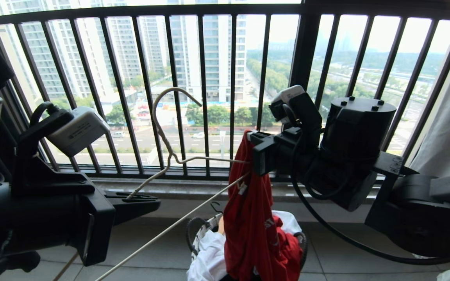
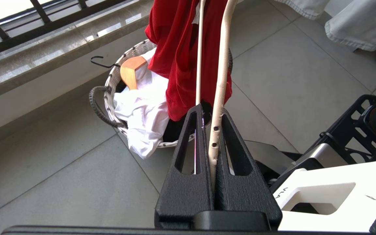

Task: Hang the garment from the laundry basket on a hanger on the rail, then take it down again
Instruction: Hang the clothes on the clothes rack

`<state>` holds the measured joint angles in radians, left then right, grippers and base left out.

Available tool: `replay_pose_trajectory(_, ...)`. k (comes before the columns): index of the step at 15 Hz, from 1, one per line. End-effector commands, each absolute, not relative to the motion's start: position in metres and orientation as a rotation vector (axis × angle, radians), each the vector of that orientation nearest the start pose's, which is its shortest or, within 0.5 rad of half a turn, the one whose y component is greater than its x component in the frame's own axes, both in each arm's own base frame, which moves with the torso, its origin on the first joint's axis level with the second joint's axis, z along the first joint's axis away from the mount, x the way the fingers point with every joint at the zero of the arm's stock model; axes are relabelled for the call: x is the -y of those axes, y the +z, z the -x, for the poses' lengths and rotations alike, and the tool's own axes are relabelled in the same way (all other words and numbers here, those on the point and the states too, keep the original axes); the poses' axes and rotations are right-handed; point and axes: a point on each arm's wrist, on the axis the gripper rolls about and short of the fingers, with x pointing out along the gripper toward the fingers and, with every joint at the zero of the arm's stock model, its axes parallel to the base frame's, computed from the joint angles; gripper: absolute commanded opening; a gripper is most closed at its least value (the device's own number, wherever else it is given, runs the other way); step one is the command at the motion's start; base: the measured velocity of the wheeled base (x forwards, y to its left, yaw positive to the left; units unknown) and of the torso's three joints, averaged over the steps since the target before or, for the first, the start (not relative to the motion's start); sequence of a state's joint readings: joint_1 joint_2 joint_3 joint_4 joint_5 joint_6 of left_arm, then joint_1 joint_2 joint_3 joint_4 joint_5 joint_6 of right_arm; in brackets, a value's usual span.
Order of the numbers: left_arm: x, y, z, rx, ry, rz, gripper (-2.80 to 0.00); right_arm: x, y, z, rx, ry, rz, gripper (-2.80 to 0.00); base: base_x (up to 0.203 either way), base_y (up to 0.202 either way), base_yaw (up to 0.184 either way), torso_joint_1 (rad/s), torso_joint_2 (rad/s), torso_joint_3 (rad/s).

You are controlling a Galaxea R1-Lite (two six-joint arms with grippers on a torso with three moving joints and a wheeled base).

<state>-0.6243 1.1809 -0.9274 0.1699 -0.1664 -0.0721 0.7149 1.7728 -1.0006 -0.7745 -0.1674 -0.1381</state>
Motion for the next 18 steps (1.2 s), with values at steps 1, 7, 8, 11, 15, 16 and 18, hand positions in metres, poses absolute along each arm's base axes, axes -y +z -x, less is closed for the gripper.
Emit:
replay_pose_trajectory(1,0.104,0.258,-0.137,-0.434,-0.762,-0.028,-2.8,-0.224,0.223,-0.257,0.035,0.558,0.138,-2.8,0.0,0.0,0.0,0.0,0.0,0.0)
replay_pose_trajectory(7,0.101,0.258,-0.143,-0.406,-0.621,-0.098,-2.8,-0.212,0.224,-0.266,0.042,0.51,0.167,-2.8,0.0,0.0,0.0,0.0,0.0,0.0)
replay_pose_trajectory(8,0.099,0.26,-0.14,-0.391,-0.61,-0.11,-2.8,-0.209,0.225,-0.269,0.044,0.496,0.169,-2.8,0.0,0.0,0.0,0.0,0.0,0.0)
replay_pose_trajectory(11,0.094,0.265,-0.133,-0.364,-0.612,-0.109,-2.8,-0.202,0.227,-0.274,0.052,0.471,0.182,-2.8,0.0,0.0,0.0,0.0,0.0,0.0)
replay_pose_trajectory(15,0.094,0.262,-0.136,-0.366,-0.582,-0.144,-2.8,-0.201,0.229,-0.273,0.056,0.473,0.18,-2.8,0.0,0.0,0.0,0.0,0.0,0.0)
replay_pose_trajectory(16,0.095,0.261,-0.137,-0.374,-0.585,-0.148,-2.8,-0.202,0.228,-0.272,0.055,0.48,0.181,-2.8,0.0,0.0,0.0,0.0,0.0,0.0)
replay_pose_trajectory(18,0.099,0.257,-0.142,-0.393,-0.586,-0.153,-2.8,-0.205,0.227,-0.269,0.053,0.493,0.18,-2.8,0.0,0.0,0.0,0.0,0.0,0.0)
